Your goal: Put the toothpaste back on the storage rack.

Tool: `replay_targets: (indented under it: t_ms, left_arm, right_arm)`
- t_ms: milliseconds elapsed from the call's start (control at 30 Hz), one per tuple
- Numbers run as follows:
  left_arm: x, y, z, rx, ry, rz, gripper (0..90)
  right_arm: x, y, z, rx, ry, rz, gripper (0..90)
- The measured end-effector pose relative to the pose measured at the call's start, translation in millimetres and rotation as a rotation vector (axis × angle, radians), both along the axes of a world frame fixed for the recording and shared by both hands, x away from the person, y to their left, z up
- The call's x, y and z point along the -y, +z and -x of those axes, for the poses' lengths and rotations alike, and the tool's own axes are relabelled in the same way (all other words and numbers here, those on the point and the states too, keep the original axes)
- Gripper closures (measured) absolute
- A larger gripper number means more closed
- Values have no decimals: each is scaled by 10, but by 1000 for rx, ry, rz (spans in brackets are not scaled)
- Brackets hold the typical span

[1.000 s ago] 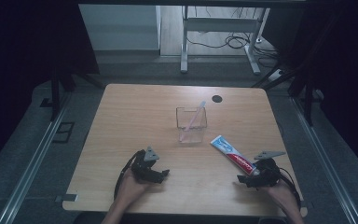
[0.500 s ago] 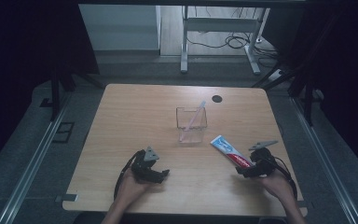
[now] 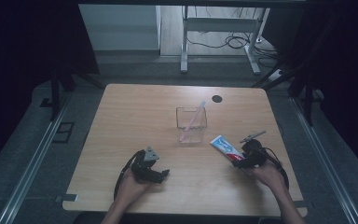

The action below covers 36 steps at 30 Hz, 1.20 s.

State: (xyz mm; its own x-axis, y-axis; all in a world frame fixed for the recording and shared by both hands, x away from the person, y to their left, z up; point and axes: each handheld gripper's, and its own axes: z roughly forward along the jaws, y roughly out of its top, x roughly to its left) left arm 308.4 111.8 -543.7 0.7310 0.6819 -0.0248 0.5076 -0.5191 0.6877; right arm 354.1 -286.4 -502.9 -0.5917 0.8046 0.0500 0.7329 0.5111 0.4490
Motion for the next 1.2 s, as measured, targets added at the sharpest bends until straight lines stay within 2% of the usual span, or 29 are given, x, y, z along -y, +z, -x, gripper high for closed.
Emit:
replay_targets:
  t_ms: [200,400,633,767,900,1033,1200]
  left_arm:
    - [0,-1,0,0,0,1,134]
    - [0,-1,-1,1,0,0,133]
    - [0,0,0,0,0,0,134]
    - [0,0,0,-1,0,0,134]
    - [0,0,0,0,0,0,133]
    - [0,0,0,0,0,0,133]
    - [0,0,0,0,0,0,134]
  right_arm:
    - [-115,-18,-96,-23,14,50,409]
    - [-179,-51,-181,-35,22,78,446]
    - [-182,-50,-243,-37,33,64,466]
    - [-212,-43,-256,-38,47,86,489]
    - [-233,-19,-282,-54,59,104,574]
    - [-234,28,-269,-44,60,108,673]
    - [-257,54,-220,-20,62,125,714]
